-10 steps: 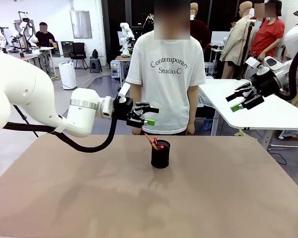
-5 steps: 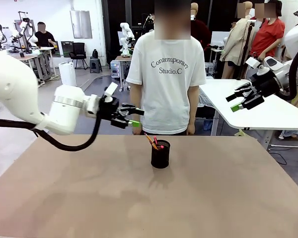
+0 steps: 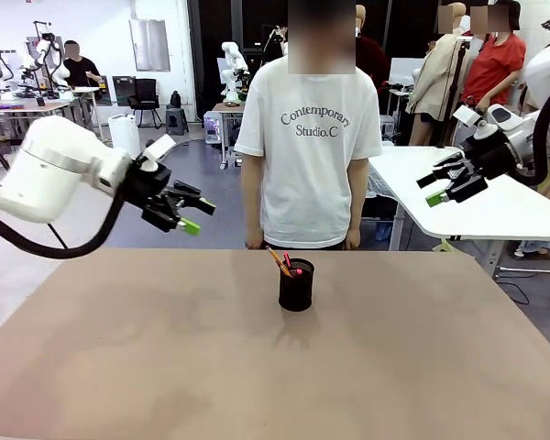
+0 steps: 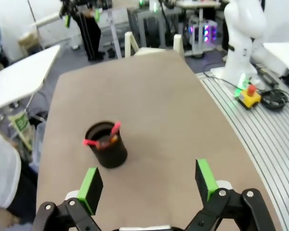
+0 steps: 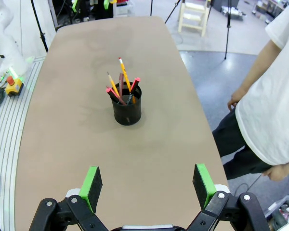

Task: Place the pens into the pen holder.
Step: Pick up a writing instrument from the table and place it into the Pen holder.

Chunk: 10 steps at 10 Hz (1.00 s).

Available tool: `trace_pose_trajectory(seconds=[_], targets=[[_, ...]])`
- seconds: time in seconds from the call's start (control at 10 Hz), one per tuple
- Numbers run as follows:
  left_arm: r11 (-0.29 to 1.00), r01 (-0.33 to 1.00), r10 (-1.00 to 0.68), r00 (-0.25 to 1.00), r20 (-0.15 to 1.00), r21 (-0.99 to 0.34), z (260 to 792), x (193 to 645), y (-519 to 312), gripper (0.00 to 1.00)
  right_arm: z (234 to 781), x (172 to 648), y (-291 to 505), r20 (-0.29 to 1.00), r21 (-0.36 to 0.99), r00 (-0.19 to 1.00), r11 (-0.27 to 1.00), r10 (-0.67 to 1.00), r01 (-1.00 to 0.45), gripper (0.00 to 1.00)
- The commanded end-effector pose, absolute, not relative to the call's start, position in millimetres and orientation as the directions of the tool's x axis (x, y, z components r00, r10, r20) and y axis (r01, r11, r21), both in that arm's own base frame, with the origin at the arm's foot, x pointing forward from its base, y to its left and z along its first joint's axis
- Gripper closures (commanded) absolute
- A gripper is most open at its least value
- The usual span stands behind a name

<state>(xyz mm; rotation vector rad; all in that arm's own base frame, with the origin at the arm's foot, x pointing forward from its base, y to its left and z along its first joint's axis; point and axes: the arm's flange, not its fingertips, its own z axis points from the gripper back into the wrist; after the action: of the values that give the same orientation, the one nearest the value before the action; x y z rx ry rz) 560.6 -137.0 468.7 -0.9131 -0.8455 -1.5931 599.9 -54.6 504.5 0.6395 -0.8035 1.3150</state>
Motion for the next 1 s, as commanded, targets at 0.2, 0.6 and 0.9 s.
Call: trace_pose_trajectory(seconds=[0.2,0.6,0.9], targets=[[-0.104,0.993,-0.559,-0.107,0.823,0.059,488.1,546.2,-97.4,0.0,505.7,600.5,-51.4,0.81,-0.045,0.062,0.166,0.584,-0.985,0.0],[-0.003,0.996,-0.606,-0.075,0.792,0.091,494.6,544.5,-70.1,0.0,505.7,600.5,-51.4,0.81,-0.045,0.062,0.166,0.584,-0.985,0.0],[-0.014,0.994,-0.594,-0.093,0.799,0.105,495.9,554.0,-66.0,0.0,505.7,600.5,-51.4,0.81,-0.045,0.062,0.166,0.584,-0.985,0.0]])
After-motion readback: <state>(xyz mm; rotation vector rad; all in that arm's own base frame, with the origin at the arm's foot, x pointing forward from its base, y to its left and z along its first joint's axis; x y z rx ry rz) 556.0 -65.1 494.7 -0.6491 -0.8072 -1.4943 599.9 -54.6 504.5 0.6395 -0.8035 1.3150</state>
